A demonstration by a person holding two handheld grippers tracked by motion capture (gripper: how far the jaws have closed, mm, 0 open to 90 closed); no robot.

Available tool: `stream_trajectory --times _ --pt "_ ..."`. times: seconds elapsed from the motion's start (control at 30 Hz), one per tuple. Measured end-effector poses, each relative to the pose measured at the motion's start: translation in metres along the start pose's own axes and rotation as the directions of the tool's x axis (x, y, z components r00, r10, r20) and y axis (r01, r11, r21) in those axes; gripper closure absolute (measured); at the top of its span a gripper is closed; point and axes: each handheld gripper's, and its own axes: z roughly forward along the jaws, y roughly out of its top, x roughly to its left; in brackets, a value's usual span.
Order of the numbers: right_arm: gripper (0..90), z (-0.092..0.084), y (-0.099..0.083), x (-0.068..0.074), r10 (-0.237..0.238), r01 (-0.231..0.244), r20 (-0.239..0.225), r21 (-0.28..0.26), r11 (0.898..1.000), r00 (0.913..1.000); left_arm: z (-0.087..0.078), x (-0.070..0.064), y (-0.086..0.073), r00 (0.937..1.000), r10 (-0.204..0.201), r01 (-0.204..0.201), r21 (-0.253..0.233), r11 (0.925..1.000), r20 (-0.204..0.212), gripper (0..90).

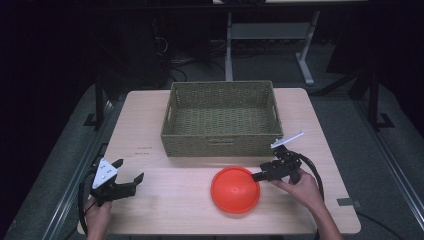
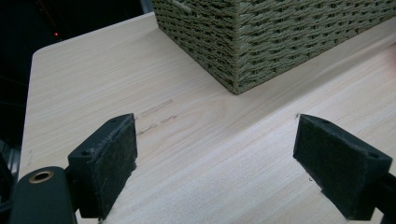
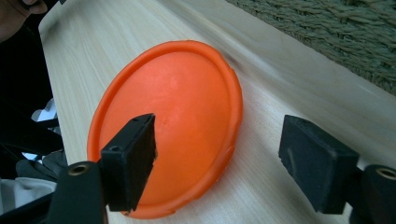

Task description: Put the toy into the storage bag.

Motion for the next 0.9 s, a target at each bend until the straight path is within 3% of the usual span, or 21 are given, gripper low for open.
stream_trajectory --times 0.9 --pt "46.3 0.022 -0.009 -0.011 0.024 -0.023 -0.019 0.063 0.998 0.9995 0.001 0.001 -0.001 1.0 0.0 0.0 0.003 1.0 0.001 13.0"
